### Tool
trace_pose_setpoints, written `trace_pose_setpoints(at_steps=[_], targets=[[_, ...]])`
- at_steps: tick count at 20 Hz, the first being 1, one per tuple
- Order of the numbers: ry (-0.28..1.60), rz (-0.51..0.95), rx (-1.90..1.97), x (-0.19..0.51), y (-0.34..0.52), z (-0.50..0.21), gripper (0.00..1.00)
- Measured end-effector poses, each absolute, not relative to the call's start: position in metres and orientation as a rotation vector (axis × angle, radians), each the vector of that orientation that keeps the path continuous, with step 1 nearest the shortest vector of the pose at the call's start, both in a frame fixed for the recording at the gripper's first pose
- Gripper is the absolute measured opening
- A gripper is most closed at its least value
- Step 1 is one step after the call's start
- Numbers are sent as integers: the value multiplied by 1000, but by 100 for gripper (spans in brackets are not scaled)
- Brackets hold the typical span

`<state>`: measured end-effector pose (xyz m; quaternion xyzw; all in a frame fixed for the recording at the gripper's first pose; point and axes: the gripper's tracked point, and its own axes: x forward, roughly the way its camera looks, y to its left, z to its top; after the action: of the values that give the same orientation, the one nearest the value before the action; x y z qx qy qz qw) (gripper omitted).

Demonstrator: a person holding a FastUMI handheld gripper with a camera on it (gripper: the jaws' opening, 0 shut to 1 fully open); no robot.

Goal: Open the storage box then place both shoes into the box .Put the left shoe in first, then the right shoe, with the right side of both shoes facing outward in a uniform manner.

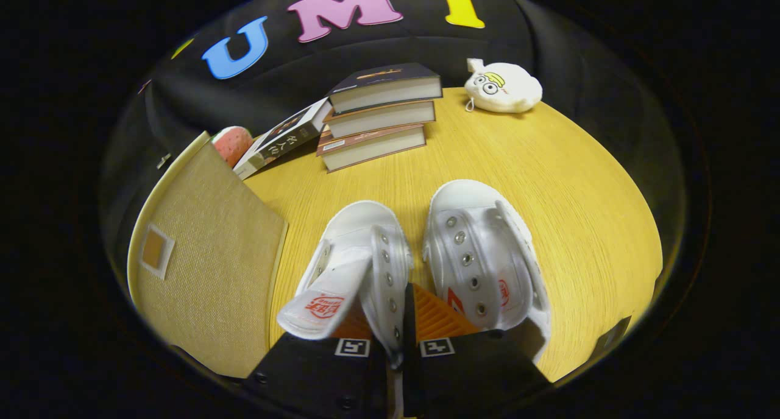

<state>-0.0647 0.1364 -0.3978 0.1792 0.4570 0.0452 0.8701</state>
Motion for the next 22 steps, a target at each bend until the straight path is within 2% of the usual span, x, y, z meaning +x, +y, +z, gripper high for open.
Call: trace_pose_setpoints(at_steps=[1,2,7,15,22], targets=[[968,84,381,-65,136,-395,9],[990,86,380,-67,139,-393,8],[976,132,435,-68,152,-342,7],[906,65,518,-52,145,-227,7],[929,66,657,-54,217,-158,7]])
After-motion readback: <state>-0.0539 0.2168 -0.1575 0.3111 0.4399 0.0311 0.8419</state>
